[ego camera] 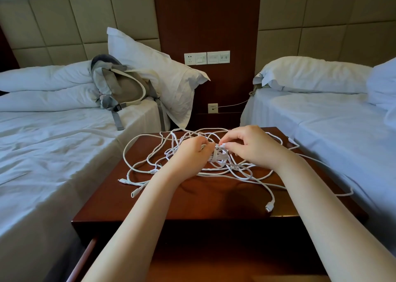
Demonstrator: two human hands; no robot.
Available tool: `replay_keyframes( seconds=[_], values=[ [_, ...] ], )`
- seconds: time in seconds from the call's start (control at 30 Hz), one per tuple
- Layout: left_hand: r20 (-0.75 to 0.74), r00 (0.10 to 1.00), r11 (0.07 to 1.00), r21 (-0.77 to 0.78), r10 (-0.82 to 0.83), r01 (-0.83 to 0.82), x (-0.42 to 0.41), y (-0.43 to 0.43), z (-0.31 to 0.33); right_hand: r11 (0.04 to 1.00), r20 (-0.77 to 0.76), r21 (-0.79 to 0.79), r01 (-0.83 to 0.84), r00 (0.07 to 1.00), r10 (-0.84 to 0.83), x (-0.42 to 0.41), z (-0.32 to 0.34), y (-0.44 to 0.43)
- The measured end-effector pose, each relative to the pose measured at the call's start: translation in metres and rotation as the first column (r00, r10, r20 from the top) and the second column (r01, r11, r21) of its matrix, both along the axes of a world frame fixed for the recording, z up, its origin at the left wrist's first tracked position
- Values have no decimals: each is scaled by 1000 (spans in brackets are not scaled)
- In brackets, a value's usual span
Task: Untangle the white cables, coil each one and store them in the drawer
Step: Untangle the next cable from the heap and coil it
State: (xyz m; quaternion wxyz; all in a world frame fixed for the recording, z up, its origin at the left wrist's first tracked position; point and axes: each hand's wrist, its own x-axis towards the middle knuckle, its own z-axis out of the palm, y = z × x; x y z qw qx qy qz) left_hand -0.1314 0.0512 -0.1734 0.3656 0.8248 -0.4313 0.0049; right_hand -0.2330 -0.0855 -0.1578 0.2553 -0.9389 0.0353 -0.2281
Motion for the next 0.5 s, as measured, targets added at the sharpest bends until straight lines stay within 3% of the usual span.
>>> replay_keyframes(
  seconds=[0.23, 0.5],
  values=[
    [-173, 985, 994, -101, 9, -27, -2, -1, -2, 991, 35, 130, 25, 999, -30, 2, -3, 1],
    [-70, 996, 990, -125, 58, -66, -3, -2, -4, 985, 84, 166, 52, 994, -67, 5, -5, 3]
  ],
)
